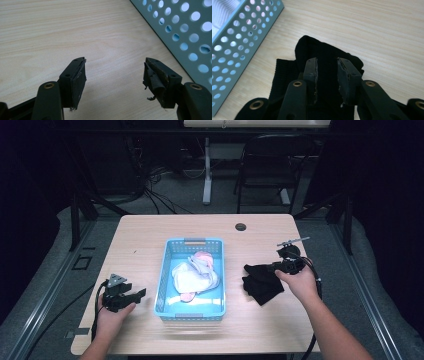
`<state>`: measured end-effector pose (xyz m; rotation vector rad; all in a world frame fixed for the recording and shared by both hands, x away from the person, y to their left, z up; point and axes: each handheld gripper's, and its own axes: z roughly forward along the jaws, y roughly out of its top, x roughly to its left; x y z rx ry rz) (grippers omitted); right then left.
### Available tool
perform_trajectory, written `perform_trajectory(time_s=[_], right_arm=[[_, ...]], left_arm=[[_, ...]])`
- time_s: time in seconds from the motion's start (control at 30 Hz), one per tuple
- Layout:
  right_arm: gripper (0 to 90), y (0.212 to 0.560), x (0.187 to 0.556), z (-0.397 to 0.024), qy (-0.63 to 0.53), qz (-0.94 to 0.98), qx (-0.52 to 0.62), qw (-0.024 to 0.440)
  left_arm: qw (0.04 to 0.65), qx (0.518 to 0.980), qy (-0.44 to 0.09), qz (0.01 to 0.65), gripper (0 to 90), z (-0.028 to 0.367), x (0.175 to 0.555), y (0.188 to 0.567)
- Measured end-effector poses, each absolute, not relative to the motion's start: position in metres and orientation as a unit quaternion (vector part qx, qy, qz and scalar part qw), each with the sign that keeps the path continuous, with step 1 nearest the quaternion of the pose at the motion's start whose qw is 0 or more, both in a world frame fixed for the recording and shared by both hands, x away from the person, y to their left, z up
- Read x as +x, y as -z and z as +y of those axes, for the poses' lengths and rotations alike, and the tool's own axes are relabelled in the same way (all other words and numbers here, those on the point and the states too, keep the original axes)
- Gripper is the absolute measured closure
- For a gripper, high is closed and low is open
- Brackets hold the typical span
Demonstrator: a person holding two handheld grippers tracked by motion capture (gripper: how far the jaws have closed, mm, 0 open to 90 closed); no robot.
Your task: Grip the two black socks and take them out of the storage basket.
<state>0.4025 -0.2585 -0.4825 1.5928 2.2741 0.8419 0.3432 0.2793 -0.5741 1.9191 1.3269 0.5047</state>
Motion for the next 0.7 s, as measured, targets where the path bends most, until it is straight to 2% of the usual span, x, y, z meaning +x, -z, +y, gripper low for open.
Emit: perform_trajectory(time_s=[0.33, 0.43, 0.7], right_arm=[[65.5, 0.474, 0.379, -0.246, -0.304, 0.79, 0.514, 0.14], [65.6, 0.476, 0.375, -0.244, -0.306, 0.792, 0.511, 0.133], [64.0, 0.488, 0.355, -0.245, -0.324, 0.787, 0.504, 0.149]], left_arm=[[0.37, 0.746, -0.199, 0.517, 34.6, 0.28, 0.343, 0.574], [0.371, 0.746, -0.199, 0.517, 34.6, 0.28, 0.343, 0.574], [0.37, 0.746, -0.199, 0.517, 34.6, 0.28, 0.343, 0.574]])
